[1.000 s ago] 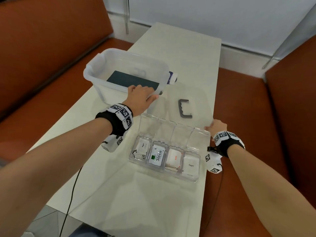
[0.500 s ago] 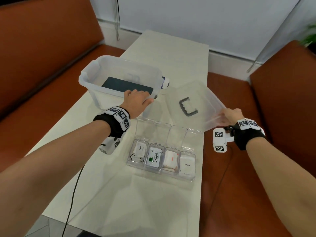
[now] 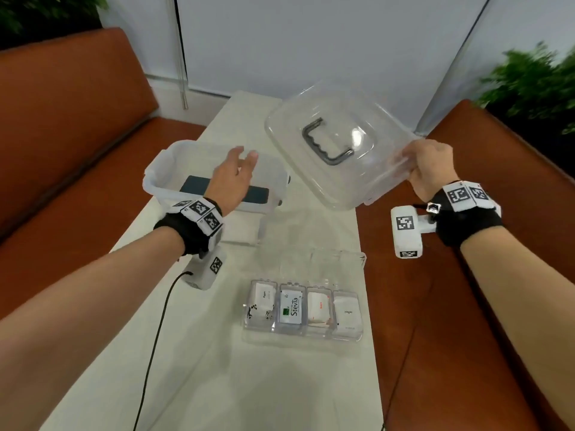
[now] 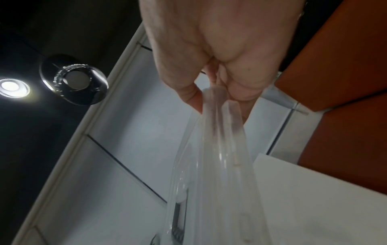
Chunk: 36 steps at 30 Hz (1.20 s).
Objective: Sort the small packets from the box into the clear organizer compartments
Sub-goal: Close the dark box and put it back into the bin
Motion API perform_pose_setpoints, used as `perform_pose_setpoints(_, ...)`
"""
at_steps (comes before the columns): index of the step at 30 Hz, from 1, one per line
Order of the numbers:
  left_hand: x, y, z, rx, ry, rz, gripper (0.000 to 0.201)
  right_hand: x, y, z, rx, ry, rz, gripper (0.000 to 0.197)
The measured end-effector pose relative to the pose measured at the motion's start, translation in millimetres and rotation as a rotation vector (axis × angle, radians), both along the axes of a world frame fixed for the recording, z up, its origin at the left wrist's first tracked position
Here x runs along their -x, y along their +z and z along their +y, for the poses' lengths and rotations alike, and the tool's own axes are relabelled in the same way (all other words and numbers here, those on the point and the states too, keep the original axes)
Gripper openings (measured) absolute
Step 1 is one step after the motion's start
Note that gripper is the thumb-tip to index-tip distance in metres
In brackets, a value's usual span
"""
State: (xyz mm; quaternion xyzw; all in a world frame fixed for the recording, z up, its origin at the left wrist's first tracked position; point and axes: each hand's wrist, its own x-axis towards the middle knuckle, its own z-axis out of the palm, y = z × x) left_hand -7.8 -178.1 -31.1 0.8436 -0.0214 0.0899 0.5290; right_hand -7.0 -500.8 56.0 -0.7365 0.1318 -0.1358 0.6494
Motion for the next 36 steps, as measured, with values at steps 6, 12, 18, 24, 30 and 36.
perform_pose_setpoints(6,-8,30,75,0.770,0.016,0.197,0.060,7,9,84,-0.123,0.299,-0.088,0.016)
perform_pose_setpoints(12,3,37,131,0.949,0.090,0.131,0.040,-6,-9,152,-0.213,0.317,0.041,0.030)
perform_pose_setpoints(18,2,29,148,0.981,0.223,0.082,0.039,1,-43,207,-0.226,0.484,0.247,0.057)
perform_pose_setpoints(24,-13,-1,181,0.613,0.256,0.420,0.038,-11,-58,218,-0.084,0.228,0.301,0.023)
perform_pose_setpoints(30,-14,-17,183,-0.038,0.318,0.424,0.048,-10,-69,223,0.437,0.148,0.386,0.030)
perform_pose_setpoints(36,-15,-19,175,-0.182,0.237,0.424,0.041,-10,-76,222,0.676,0.131,0.413,0.034)
